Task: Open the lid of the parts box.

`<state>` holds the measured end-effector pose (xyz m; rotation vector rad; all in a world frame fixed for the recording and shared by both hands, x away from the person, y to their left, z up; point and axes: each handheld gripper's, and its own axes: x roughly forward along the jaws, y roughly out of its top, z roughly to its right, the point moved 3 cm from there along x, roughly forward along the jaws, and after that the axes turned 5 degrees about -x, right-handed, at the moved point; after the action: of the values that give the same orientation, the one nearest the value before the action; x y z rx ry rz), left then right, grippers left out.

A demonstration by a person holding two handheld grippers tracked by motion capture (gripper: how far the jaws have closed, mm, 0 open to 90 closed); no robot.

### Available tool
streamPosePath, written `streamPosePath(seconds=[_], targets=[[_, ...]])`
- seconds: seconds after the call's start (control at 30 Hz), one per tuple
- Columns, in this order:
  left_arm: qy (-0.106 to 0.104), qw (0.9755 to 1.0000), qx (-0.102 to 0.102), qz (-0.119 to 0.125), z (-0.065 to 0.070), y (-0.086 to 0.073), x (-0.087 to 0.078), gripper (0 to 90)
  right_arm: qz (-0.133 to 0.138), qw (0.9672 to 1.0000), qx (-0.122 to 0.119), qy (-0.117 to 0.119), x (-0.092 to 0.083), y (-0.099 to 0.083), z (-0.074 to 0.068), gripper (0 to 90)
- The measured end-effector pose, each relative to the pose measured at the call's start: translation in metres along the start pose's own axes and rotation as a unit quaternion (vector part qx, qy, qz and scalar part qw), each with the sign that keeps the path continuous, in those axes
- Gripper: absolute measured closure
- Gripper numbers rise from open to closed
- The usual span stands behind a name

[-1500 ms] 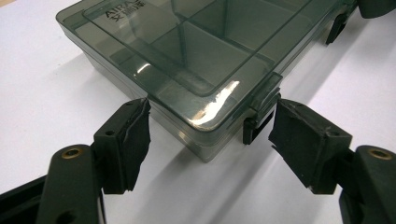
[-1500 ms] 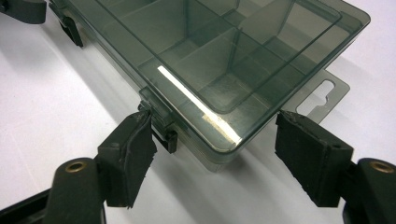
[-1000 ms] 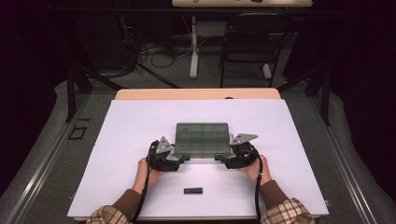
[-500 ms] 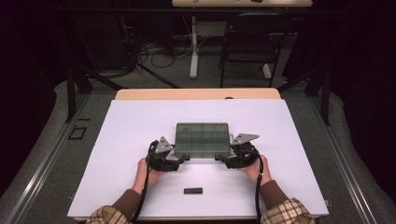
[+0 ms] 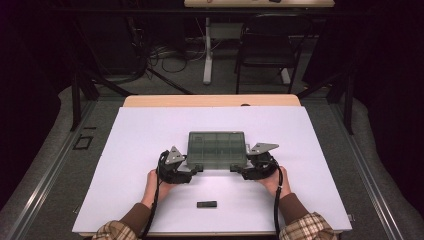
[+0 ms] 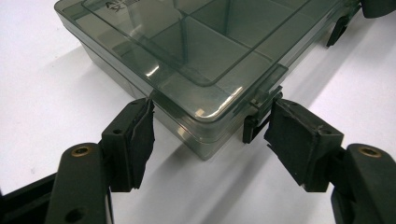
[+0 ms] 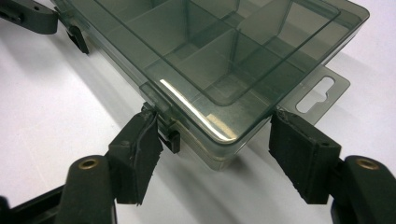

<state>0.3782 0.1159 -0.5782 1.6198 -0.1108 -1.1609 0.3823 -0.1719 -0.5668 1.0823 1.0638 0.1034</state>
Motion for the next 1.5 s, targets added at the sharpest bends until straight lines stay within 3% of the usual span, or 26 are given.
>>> streamPosePath(seconds=[0.6,0.8,1.1,1.5], targets=[[-0.006,1.0,0.0,0.004,0.001,0.001,-0.001,31.1,0.009,0.9999,0.005,0.002,-0.004,0.001,0.002,38.8],[-0.01,0.9999,0.0,0.004,0.002,0.004,-0.004,17.9,0.014,0.9999,0.006,0.001,-0.006,0.001,0.002,41.2],[-0.003,0.9999,0.012,0.007,0.0,0.009,-0.008,7.8,0.017,0.9998,0.009,-0.001,-0.007,0.001,0.002,44.4],[0.024,0.9989,0.03,0.026,0.002,0.016,-0.013,21.5,0.029,0.9994,0.015,-0.006,-0.011,0.003,0.004,47.5]])
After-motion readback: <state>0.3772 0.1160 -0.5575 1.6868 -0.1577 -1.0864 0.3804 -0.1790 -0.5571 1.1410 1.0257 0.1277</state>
